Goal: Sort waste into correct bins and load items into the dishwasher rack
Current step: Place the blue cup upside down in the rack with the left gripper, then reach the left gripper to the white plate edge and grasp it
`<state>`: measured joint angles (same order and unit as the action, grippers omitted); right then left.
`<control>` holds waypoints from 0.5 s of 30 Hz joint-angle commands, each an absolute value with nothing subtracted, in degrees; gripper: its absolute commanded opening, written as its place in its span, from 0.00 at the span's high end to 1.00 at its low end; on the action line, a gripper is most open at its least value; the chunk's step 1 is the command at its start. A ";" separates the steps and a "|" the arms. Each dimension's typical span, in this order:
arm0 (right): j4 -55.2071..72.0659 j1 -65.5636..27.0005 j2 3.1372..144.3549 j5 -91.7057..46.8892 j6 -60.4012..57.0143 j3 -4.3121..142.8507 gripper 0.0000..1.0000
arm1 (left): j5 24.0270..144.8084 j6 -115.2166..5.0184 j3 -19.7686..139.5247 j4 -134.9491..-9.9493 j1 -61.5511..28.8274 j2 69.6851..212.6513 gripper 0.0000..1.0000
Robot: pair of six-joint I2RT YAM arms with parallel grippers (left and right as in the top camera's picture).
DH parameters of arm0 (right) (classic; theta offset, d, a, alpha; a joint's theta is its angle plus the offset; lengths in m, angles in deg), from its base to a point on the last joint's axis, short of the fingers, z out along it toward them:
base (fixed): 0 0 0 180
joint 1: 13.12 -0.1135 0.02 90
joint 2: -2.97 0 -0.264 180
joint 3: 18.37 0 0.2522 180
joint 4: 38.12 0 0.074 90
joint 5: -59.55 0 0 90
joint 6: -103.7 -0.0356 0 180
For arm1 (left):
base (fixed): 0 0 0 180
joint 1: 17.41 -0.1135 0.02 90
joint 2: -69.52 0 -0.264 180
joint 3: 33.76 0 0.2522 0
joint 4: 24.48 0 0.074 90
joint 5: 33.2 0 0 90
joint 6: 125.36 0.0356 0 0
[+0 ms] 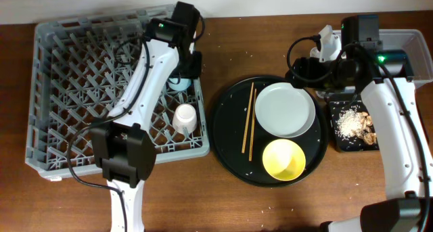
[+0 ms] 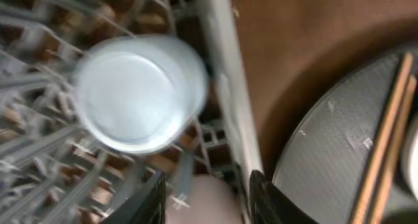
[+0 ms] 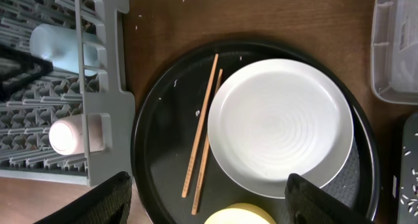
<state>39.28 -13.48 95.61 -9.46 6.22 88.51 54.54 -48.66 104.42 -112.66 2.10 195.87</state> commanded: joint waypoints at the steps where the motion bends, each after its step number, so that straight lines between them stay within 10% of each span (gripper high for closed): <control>1: 39.35 -13.48 95.33 -10.20 6.44 89.30 0.24 | 58.28 -54.43 102.17 -112.39 4.24 196.17 0.59; 8: 40.00 -13.48 95.33 -11.71 6.44 89.30 0.24 | 57.27 -61.54 92.53 -104.48 8.22 196.17 0.74; 11: 40.02 -13.48 95.33 -11.69 6.44 89.30 0.24 | 57.27 -61.69 92.53 -106.01 8.48 196.17 0.99; 15: 40.00 -13.48 95.33 -11.69 6.44 89.30 0.24 | 57.25 -61.67 92.53 -109.88 8.48 196.17 0.99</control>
<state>39.96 -13.48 95.61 -10.99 6.22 88.51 54.01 -63.52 92.93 -106.93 6.99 195.84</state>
